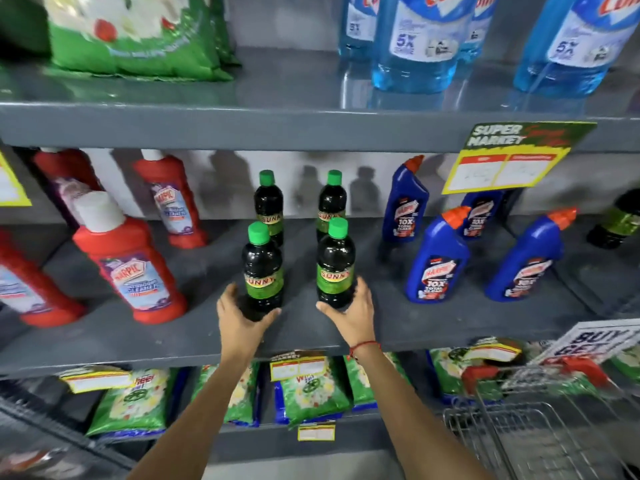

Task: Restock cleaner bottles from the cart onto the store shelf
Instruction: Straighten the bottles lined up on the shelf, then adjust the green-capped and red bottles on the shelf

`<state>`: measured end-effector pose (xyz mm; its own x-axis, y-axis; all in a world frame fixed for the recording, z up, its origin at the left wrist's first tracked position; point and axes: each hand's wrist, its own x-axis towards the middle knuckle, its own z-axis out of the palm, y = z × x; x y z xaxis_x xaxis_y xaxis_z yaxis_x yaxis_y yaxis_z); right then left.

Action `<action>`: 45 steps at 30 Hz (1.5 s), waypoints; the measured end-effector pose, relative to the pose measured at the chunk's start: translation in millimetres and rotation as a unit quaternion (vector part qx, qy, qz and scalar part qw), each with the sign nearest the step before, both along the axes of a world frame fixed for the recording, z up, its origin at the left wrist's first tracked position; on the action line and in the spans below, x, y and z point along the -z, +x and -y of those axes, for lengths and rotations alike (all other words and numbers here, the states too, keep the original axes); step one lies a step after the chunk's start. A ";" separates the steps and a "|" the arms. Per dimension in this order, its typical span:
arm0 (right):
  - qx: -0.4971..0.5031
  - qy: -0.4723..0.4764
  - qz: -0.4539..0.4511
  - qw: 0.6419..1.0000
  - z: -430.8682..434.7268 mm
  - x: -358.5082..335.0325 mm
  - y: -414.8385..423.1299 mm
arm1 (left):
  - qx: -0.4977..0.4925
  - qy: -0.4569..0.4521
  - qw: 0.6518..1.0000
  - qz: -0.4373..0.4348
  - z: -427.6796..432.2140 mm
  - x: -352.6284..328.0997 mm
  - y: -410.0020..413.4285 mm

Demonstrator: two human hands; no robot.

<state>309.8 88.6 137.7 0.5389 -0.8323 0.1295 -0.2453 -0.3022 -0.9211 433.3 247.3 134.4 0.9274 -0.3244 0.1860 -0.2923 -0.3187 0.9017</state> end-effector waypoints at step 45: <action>-0.192 0.006 0.024 0.981 -200.8 -4.5 184.3 | -0.231 -0.042 0.972 0.001 -226.0 -11.5 152.0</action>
